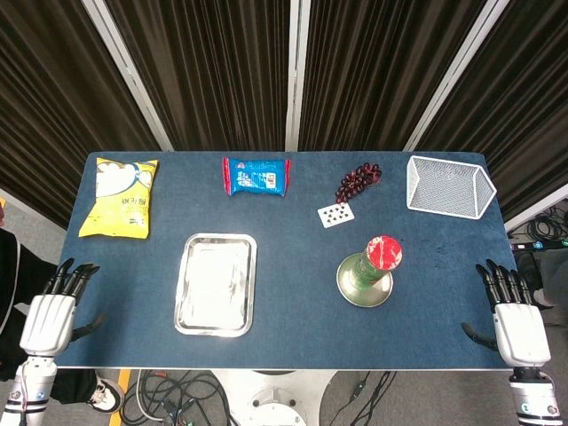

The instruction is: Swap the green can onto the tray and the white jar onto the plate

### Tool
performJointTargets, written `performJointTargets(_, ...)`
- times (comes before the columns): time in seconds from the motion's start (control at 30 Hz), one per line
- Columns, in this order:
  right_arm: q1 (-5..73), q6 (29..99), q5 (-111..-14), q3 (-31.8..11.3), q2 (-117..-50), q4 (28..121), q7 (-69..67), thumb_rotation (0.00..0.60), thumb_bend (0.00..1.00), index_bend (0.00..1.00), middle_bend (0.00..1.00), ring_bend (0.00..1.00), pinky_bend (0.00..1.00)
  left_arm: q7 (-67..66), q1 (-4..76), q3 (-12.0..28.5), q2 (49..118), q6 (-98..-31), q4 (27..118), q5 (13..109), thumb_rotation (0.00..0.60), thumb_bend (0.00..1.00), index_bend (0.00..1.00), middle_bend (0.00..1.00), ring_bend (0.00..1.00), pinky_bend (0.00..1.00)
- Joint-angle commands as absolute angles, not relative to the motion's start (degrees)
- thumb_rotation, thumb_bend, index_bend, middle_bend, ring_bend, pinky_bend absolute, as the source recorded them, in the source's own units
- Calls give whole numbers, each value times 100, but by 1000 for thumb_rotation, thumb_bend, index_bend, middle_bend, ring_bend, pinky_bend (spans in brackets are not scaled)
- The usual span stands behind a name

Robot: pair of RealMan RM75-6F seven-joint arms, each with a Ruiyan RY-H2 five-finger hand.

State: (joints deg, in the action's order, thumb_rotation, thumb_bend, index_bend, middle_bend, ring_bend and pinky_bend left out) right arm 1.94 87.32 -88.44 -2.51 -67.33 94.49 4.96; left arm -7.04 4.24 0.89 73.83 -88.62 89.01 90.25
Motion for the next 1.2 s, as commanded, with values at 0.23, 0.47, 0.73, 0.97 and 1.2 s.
performJointTargets(0.23, 193, 8743, -8848, -256, -6657, 9555, 515, 600, 69, 0, 0, 0, 0, -742, 436, 84, 7325, -8815, 9002, 9008, 600, 146, 168, 157, 51, 226)
performJointTargets(0.47, 327, 8609, -9050, -231, -6431, 9879, 732, 600, 69, 0, 0, 0, 0, -778, 444, 46, 7310, -8753, 9022, 9011, 600, 145, 169, 157, 52, 226)
performJointTargets(0.73, 831, 8167, -9517, -375, -6040, 10821, 1595, 600, 54, 0, 0, 0, 0, -799, 491, 52, 7426, -8662, 8926, 8986, 600, 145, 168, 157, 51, 226)
performJointTargets(0.97, 1406, 7481, -9146, -730, -6234, 11273, 2302, 600, 44, 0, 0, 0, 0, -695, 464, 38, 7424, -8686, 8844, 8970, 600, 145, 169, 157, 51, 226)
performJointTargets(1.2, 2019, 6722, -8245, -1085, -6499, 11291, 2720, 600, 45, 0, 0, 0, 0, -604, 433, 31, 7423, -8708, 8779, 8943, 600, 145, 169, 157, 52, 226)
